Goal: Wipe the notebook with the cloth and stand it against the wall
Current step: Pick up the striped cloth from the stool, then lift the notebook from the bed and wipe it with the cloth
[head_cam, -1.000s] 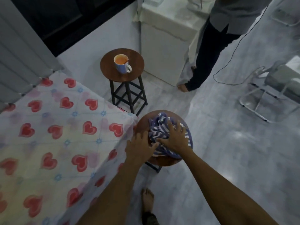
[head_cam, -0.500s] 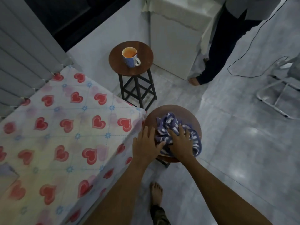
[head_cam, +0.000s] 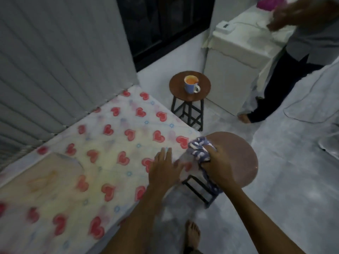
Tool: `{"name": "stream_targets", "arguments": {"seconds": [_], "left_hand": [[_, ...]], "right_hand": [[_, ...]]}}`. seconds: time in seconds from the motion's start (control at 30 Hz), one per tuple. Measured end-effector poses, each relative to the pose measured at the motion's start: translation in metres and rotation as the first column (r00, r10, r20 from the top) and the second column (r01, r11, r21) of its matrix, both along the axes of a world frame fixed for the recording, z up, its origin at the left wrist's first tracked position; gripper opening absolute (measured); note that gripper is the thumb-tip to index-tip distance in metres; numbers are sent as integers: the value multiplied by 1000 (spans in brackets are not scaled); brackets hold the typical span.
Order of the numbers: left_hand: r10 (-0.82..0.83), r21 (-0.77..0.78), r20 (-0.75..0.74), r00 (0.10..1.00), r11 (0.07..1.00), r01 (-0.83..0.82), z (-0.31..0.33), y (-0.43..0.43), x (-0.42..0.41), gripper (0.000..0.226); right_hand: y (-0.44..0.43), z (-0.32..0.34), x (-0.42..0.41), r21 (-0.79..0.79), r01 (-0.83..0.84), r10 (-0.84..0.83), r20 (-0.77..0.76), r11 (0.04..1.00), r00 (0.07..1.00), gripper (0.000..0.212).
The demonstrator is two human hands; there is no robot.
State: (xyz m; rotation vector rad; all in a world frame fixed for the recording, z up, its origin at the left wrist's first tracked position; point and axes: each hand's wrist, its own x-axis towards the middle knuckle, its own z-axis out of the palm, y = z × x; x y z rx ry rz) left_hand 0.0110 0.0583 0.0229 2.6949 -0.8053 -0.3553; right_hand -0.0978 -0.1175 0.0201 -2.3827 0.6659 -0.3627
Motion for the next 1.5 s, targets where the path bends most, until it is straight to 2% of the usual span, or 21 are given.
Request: {"name": "stream_targets", "arguments": {"seconds": [0.13,0.23,0.3,0.47,0.53,0.6,0.73,0.83,0.93,0.97,1.03,1.13,1.2,1.3,1.4,1.5], "left_hand": [[194,-44,47,980,980,-192,26,102,33,84],[340,-69,71,938,940,-335,43,188,63,80],[440,-85,121,890,898,-433,52,246,79,75],[609,-130,266,747,791,-598,40,379,103,63],[640,-112,277,717,763,-637,35,418,112,65],[658,-49,216,721,745,-665,31,444,122,65],[645,3,63,761,763,-647,14,471,152,61],[588,-131,-39,808,799,-587,9,479,167,66],[559,-295,-202,804,748,-595,13,476,172,63],[551,-329,-218,805,735,-592,14,475,174,57],[546,-366,-216,809,723,-586,11,478,178,49],[545,-350,-253,800,719,-600,3,490,187,58],[541,-348,-250,803,724,-596,4,492,189,57],[510,-390,-146,847,758,-524,10,492,191,36],[497,-390,-77,865,783,-484,21,491,190,30],[480,-409,-17,877,797,-444,32,487,187,38]], "right_hand": [[69,42,49,-5,-80,80,-2,997,997,31],[125,72,80,40,-164,158,119,986,980,15],[161,85,99,75,-213,192,221,974,956,23],[244,77,139,145,-237,198,239,961,951,9],[274,72,154,141,-251,215,228,958,950,8],[297,65,167,139,-279,246,216,950,945,9],[328,38,182,177,-287,255,184,941,949,8],[338,10,187,163,-252,236,113,954,965,15],[345,-15,187,171,-270,268,36,948,963,4],[346,-24,186,164,-285,290,-5,944,957,10],[347,-42,182,170,-291,312,-109,941,944,30],[349,-58,176,148,-288,321,-313,946,894,52],[350,-73,172,46,-342,329,-415,939,848,65],[356,-85,173,-108,-416,300,-536,903,789,78],[357,-95,178,-152,-409,277,-526,900,804,68],[348,-84,180,-75,-373,307,-430,925,849,50]]}}
